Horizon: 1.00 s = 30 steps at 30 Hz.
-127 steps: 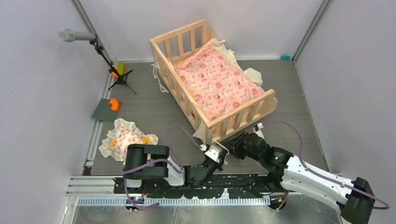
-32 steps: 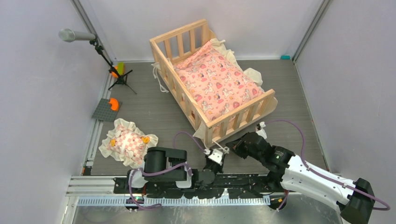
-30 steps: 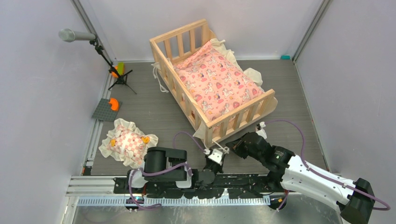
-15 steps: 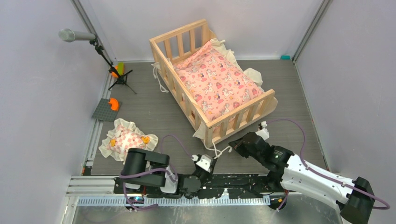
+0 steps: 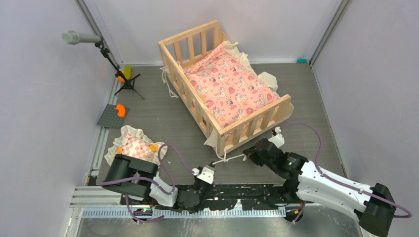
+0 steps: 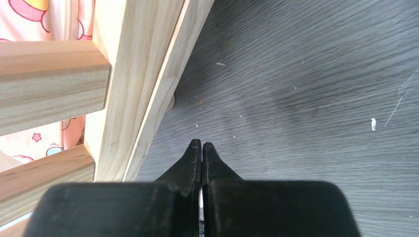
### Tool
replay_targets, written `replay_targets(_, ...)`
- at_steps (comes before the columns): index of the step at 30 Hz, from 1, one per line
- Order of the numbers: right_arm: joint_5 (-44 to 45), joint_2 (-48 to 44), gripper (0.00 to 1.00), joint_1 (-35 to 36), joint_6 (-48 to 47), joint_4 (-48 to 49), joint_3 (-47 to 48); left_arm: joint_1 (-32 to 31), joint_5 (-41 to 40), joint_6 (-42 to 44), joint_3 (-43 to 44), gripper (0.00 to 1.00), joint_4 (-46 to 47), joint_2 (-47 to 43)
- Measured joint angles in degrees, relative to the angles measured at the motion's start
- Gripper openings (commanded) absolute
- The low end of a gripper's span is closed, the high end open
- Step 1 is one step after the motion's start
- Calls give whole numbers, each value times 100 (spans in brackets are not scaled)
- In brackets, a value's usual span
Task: Set up the pet bed
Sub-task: Tie the ropes to the bed frame.
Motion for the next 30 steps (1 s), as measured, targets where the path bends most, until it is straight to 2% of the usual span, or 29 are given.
replay_targets(7,85,31,0,0,-13,-15,2,-52,-723,1541,-2,0,28,-852)
replay_targets(17,463,310,0,0,-22,-363,136,-31,-960,3091,66,0,22,-2155)
replay_targets(25,734,581,0,26,94,-522,234,304,-831,3320,-39,0,-678,-3101)
replay_targets(30,765,688,0,42,203,-540,315,533,-647,3040,-271,0,-1788,-4207)
